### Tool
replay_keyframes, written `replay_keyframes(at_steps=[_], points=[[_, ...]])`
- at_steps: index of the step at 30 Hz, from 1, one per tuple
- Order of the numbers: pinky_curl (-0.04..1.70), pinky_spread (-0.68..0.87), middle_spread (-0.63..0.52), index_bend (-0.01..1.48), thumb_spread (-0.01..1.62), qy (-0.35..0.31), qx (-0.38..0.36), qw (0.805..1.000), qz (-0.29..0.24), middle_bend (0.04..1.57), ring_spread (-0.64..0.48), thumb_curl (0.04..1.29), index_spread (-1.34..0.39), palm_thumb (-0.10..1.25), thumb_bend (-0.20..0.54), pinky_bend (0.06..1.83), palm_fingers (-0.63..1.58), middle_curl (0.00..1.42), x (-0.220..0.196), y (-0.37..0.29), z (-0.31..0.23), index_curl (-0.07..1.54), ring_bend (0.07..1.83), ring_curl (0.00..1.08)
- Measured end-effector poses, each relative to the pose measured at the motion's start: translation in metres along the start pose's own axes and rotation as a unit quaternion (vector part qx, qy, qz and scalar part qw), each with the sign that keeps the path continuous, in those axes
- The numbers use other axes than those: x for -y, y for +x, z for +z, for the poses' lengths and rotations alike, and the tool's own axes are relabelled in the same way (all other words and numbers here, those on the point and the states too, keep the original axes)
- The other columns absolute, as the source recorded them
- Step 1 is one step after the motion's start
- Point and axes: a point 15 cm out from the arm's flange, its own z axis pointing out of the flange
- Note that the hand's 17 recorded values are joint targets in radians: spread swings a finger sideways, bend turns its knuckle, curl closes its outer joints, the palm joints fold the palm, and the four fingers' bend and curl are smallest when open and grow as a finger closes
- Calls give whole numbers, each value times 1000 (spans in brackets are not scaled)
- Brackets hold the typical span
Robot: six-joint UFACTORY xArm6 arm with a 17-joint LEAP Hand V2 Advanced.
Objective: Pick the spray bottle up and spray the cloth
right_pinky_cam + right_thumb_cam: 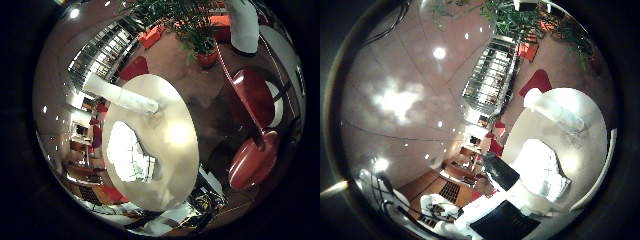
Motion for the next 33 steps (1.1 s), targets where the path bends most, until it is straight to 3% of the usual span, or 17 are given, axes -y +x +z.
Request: replay_keyframes(at_steps=[13, 33], points=[[311, 344, 217, 146, 1017, 15, 52, 997, 50, 223, 224, 289, -129, 480, -27, 327, 23, 342, 2, 60, 47, 245, 358, 240], [322, 333, 219, 147, 979, -62, 54, 996, 19, 264, 220, 291, -79, 428, -28, 313, 58, 343, 21, 36, 175, 249, 387, 257]])
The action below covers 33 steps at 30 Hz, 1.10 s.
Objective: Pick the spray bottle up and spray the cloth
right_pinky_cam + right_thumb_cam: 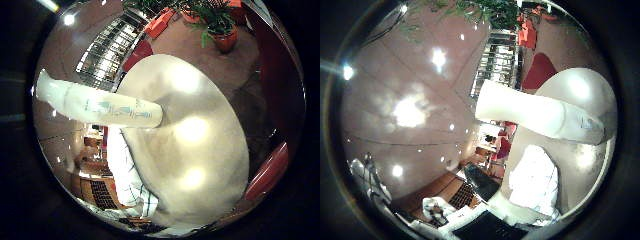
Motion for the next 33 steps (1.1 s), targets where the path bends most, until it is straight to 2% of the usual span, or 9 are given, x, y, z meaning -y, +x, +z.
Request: replay_keyframes(at_steps=[7, 10, 12, 15, 16, 18, 23, 27, 33], points=[[310, 325, 216, 161, 967, -44, 12, 999, -14, 279, 225, 294, -48, 428, -27, 261, 147, 344, -2, -27, 49, 268, 406, 257], [300, 320, 194, 153, 965, -70, 21, 997, -11, 329, 201, 297, -52, 442, -23, 251, 339, 359, -13, -40, 76, 265, 526, 280], [301, 231, 87, 137, 980, -88, 27, 996, -4, 450, 63, 311, -104, 522, -5, 343, 701, 400, -20, -49, 92, 249, 734, 330], [389, -58, -50, 208, 1004, -109, 36, 993, 1, 626, -130, 352, -216, 710, 26, 620, 1212, 486, -33, -58, 111, 273, 921, 415], [423, -133, -73, 257, 1002, -115, 37, 993, 4, 667, -161, 363, -243, 746, 23, 688, 1256, 508, -38, -58, 116, 303, 954, 437], [487, -242, -93, 487, 976, -119, 46, 992, 6, 846, -185, 406, -278, 869, 42, 820, 1429, 572, -41, -64, 127, 404, 1005, 471], [654, -255, -88, 948, 926, -105, 91, 990, 20, 1143, -180, 513, -237, 1060, 33, 1118, 1306, 663, -39, -91, 161, 625, 1234, 564], [780, -211, -83, 1083, 926, -101, 101, 990, 9, 1296, -184, 583, -213, 1087, -9, 1229, 1187, 695, -33, -110, 163, 698, 1358, 624], [926, -183, -78, 1135, 916, -143, 129, 981, 5, 1352, -173, 656, -200, 1087, -10, 1241, 1161, 685, -45, -163, 150, 732, 1441, 648]])
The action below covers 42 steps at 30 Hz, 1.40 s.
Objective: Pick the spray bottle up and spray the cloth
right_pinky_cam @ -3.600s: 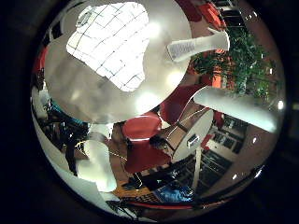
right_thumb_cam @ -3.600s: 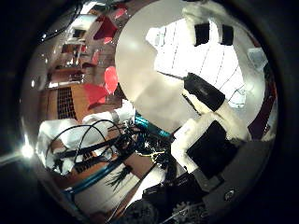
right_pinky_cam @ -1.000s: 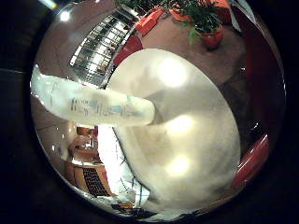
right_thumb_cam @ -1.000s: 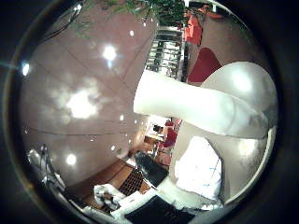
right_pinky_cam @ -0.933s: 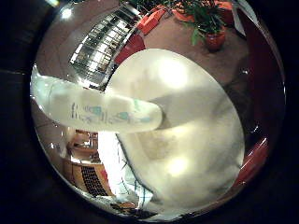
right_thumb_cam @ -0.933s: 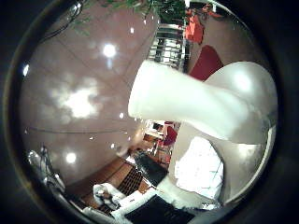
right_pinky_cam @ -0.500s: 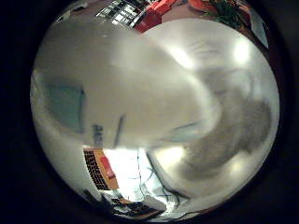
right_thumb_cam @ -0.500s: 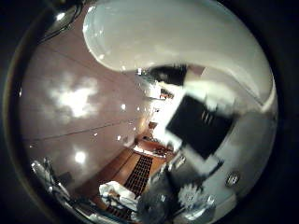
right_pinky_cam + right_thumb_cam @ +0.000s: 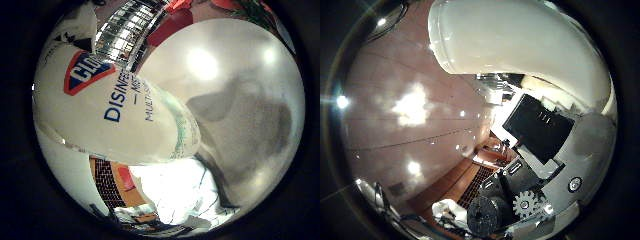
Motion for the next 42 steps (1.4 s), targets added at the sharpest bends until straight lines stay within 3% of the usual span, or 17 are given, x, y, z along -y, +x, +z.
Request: replay_keyframes(at_steps=[4, 8, 14, 20, 24, 30, 37, 42], points=[[1022, -163, -76, 1152, 893, -69, -49, 996, -5, 1371, -170, 697, -194, 1092, -13, 1204, 1156, 670, -16, -14, -13, 737, 1454, 645], [1108, -155, -75, 1155, 868, -155, -141, 977, -38, 1385, -169, 731, -191, 1079, -15, 1168, 1156, 659, -23, -38, -49, 738, 1464, 642], [1202, -153, -83, 1150, 843, -274, -270, 920, -78, 1392, -168, 771, -199, 1053, -17, 1119, 1159, 645, -38, -90, -89, 737, 1470, 637], [1265, -155, -92, 1140, 818, -373, -344, 855, -105, 1393, -167, 801, -206, 1046, -16, 1084, 1161, 636, -78, -122, -64, 740, 1472, 631], [1294, -157, -93, 1140, 814, -439, -412, 787, -131, 1392, -166, 814, -208, 1041, -17, 1067, 1164, 634, -105, -129, -33, 744, 1472, 628], [1322, -161, -94, 1133, 809, -493, -537, 663, -171, 1393, -167, 830, -211, 1033, -17, 1052, 1164, 632, -132, -136, 4, 752, 1477, 629], [1343, -165, -94, 1118, 808, -527, -615, 563, -162, 1398, -167, 835, -214, 1026, -17, 1042, 1164, 634, -165, -117, 53, 759, 1477, 629], [1352, -168, -94, 1109, 809, -554, -642, 514, -128, 1399, -169, 837, -217, 1025, -17, 1039, 1161, 635, -188, -95, 71, 766, 1475, 630]])
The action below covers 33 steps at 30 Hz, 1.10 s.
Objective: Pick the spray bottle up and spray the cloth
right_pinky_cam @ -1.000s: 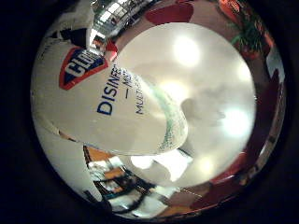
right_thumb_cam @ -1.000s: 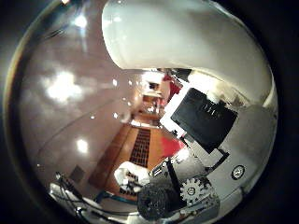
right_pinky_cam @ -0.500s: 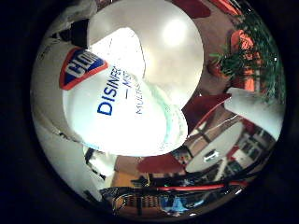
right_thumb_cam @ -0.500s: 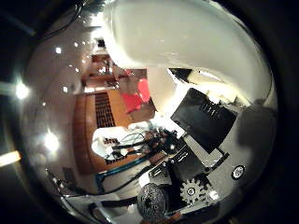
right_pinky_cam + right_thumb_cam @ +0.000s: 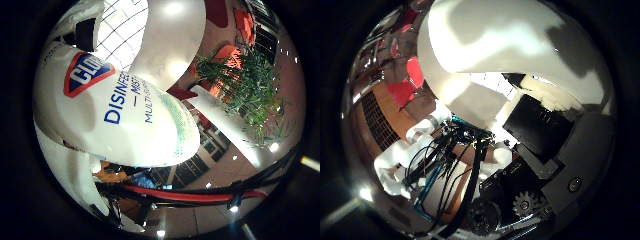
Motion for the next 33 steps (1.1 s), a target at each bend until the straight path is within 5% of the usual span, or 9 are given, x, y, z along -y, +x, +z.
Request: replay_keyframes(at_steps=[22, 28, 33], points=[[1364, -176, -94, 1096, 857, -26, -1, 1000, 14, 1398, -171, 853, -223, 1009, -15, 1032, 1164, 636, 26, -10, 17, 794, 1464, 634], [1365, -177, -94, 1094, 856, 32, 98, 994, -43, 1397, -171, 855, -224, 1014, -15, 1031, 1164, 636, 6, -54, -12, 797, 1463, 635], [1365, -178, -91, 1069, 841, 138, 175, 967, -121, 1398, -169, 859, -234, 1041, -14, 1033, 1163, 636, -30, -103, -67, 799, 1473, 636]])
